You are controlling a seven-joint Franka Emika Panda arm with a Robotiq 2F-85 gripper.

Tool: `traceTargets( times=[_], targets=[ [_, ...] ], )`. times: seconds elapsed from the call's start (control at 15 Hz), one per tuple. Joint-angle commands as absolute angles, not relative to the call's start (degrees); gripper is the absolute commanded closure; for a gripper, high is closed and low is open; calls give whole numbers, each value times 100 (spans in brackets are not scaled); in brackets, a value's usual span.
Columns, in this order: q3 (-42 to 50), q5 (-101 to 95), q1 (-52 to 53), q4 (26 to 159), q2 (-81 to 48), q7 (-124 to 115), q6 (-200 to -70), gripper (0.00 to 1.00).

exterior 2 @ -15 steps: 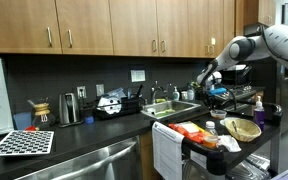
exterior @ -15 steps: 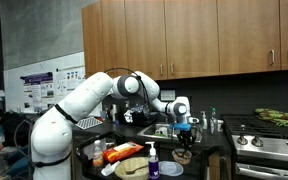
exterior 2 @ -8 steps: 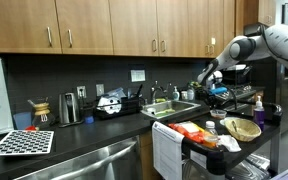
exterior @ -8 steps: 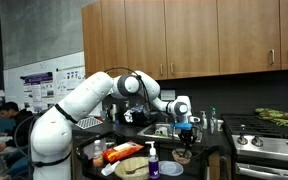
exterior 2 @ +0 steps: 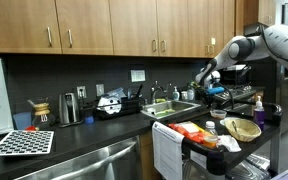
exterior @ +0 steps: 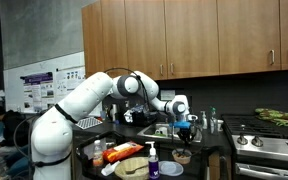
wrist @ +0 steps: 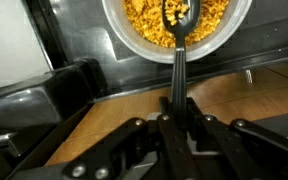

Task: Stir the contents in the bowl

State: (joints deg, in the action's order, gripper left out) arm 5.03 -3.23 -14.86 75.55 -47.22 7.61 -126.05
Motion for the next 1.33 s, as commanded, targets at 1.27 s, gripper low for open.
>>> traceTargets(
  times=[1.27],
  targets=[
    [802,-756,-1130,9035,-4172,456,-14262,95]
  ],
)
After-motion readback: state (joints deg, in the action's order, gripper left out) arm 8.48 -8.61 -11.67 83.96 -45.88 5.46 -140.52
